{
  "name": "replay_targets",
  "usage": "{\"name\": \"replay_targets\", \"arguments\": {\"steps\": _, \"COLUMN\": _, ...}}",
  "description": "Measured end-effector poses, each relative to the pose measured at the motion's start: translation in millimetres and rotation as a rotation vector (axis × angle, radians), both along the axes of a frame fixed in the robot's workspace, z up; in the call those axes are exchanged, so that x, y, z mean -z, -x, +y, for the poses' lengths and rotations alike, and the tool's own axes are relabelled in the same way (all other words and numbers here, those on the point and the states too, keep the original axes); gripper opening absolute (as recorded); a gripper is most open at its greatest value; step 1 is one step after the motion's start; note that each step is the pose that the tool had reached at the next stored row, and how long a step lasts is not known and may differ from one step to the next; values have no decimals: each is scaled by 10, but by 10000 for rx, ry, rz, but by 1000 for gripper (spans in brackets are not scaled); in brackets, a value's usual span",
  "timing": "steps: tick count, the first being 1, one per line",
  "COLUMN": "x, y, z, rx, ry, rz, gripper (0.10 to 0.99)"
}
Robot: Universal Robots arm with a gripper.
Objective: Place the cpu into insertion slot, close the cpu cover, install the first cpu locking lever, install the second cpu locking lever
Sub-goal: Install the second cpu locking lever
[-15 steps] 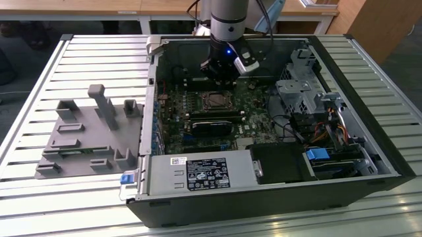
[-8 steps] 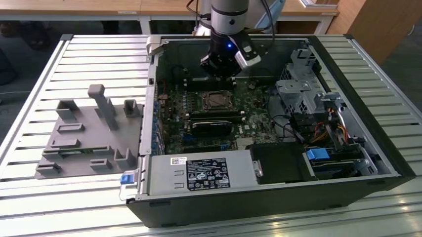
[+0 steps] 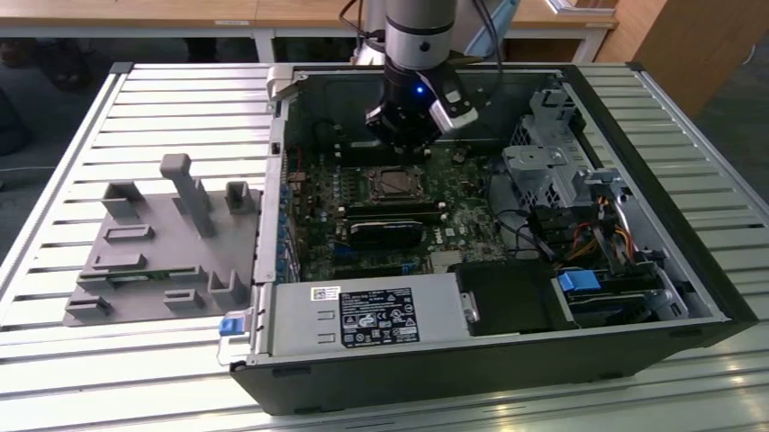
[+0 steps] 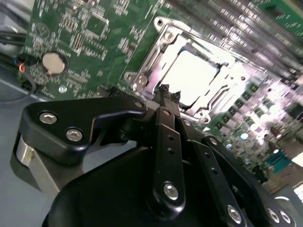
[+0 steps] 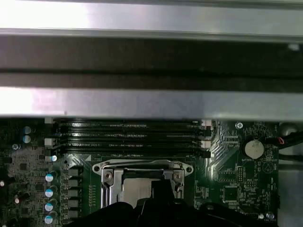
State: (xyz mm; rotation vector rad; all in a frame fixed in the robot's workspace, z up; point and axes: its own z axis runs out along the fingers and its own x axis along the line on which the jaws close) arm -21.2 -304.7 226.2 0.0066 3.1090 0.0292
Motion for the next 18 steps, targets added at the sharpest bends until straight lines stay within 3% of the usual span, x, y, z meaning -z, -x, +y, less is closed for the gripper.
{"name": "replay_targets", "arguments": {"steps": 5, "x": 1, "y": 1, "z": -104, "rx": 0, "ry": -2, "rz": 2, "gripper": 106}}
{"name": "replay_targets", "arguments": {"steps": 9, "x": 0, "y": 1, "z": -166, "rx": 0, "ry": -1, "rz": 35, "gripper": 106}}
{"name": "replay_targets", "arguments": {"steps": 18, "x": 0, "y": 1, "z": -359, "rx": 0, "ry": -8, "rz": 35, "gripper": 106}}
